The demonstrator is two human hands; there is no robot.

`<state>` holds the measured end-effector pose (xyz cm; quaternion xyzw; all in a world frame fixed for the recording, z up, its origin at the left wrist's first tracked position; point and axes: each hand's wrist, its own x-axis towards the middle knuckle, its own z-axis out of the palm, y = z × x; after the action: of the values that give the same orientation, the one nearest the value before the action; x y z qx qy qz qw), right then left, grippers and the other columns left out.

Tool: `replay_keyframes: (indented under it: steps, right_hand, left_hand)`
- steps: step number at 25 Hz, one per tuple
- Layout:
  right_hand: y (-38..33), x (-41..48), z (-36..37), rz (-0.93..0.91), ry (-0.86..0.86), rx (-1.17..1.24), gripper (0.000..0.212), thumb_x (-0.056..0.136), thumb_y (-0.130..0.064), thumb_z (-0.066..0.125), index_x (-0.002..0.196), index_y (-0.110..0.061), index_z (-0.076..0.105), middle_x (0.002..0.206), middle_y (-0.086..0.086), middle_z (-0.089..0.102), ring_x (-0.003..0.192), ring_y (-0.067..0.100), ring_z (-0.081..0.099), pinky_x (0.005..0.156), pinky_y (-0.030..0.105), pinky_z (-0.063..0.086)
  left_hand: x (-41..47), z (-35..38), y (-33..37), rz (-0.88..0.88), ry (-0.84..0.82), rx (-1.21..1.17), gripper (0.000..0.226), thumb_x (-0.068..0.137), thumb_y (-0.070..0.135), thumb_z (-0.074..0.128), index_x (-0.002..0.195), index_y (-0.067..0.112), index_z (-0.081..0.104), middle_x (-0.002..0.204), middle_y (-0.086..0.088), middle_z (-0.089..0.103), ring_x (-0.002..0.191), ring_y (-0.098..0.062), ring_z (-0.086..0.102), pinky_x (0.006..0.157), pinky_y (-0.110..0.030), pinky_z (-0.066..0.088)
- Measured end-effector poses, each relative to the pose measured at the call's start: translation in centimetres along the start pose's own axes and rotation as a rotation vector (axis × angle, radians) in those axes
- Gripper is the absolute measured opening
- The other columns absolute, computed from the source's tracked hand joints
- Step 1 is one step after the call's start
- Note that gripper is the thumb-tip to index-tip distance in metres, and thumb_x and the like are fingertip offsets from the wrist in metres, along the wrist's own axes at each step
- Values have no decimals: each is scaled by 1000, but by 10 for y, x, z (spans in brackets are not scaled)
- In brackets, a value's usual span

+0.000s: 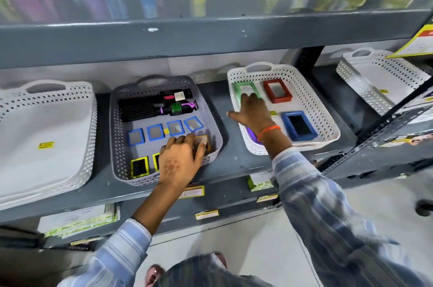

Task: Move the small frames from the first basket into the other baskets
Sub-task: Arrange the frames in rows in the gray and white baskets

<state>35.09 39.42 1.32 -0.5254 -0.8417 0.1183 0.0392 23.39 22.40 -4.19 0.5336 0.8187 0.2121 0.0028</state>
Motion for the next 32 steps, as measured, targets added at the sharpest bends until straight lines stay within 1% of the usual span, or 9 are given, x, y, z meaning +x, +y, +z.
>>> replay_keyframes:
  steps: [3, 5, 9, 13, 15, 18, 23, 29, 32]
  right_hand:
    - [-63, -13, 6, -151, 16, 65, 51, 86, -35, 61, 121, 2, 54, 125, 25, 56, 117, 37, 56, 97, 38, 45]
    - [-94, -18, 17, -239, -5, 83, 47, 87, -32, 61, 121, 0, 55, 126, 24, 56, 119, 35, 55, 100, 37, 44]
    - [-125, -22, 43, -291, -143, -10, 42, 86, -25, 63, 119, 1, 56, 127, 24, 58, 118, 35, 56, 96, 37, 47]
    - [-123, -20, 60, -292, -359, -178, 45, 82, -15, 68, 122, -1, 54, 129, 20, 59, 119, 32, 57, 97, 34, 48]
    - [-111, -16, 65, -330, -339, -237, 41, 82, -5, 63, 122, -1, 55, 129, 22, 58, 118, 34, 57, 100, 36, 47]
    - [-99, -18, 67, -360, -283, -309, 37, 82, 4, 54, 119, 5, 55, 124, 29, 55, 111, 41, 60, 97, 40, 50]
    - [-89, -19, 73, -387, -343, -320, 30, 87, 1, 53, 116, 6, 57, 121, 29, 59, 110, 39, 62, 93, 38, 50]
    - [-82, -20, 75, -408, -351, -287, 25, 89, 1, 48, 110, 7, 60, 114, 29, 63, 105, 38, 63, 88, 36, 51]
    - [-81, -19, 74, -431, -360, -293, 27, 87, 2, 50, 112, 7, 59, 116, 28, 62, 107, 39, 62, 91, 37, 50]
  left_hand:
    - [-8, -14, -29, -83, 1, 25, 48, 89, 52, 33, 86, 14, 63, 81, -10, 70, 91, -34, 59, 71, -39, 47]
    - [-14, -24, -50, -127, 12, 53, 48, 89, 50, 34, 83, 13, 64, 83, -11, 70, 91, -35, 59, 75, -41, 46]
    - [-24, -42, -94, -165, 33, 123, 47, 88, 46, 31, 83, 13, 65, 82, -13, 69, 88, -35, 59, 76, -40, 40]
    - [-37, -47, -131, -59, 41, 165, 42, 88, 42, 33, 89, 16, 66, 87, -8, 69, 87, -32, 58, 82, -39, 29]
    - [-40, -43, -135, -5, 32, 164, 40, 89, 41, 33, 90, 16, 65, 88, -6, 69, 87, -31, 56, 80, -38, 28]
    - [-40, -41, -136, -2, 30, 112, 41, 89, 40, 32, 90, 15, 65, 88, -6, 68, 88, -30, 54, 80, -39, 35]
    - [-41, -40, -138, 6, 23, 58, 42, 89, 39, 32, 90, 14, 65, 88, -6, 68, 91, -29, 53, 81, -41, 41]
    - [-41, -38, -137, 12, 49, 45, 41, 90, 36, 33, 88, 13, 66, 85, -8, 69, 89, -29, 53, 76, -40, 43]
    - [-42, -38, -137, 12, 60, 43, 41, 90, 36, 32, 86, 12, 66, 84, -8, 69, 89, -30, 53, 75, -39, 43]
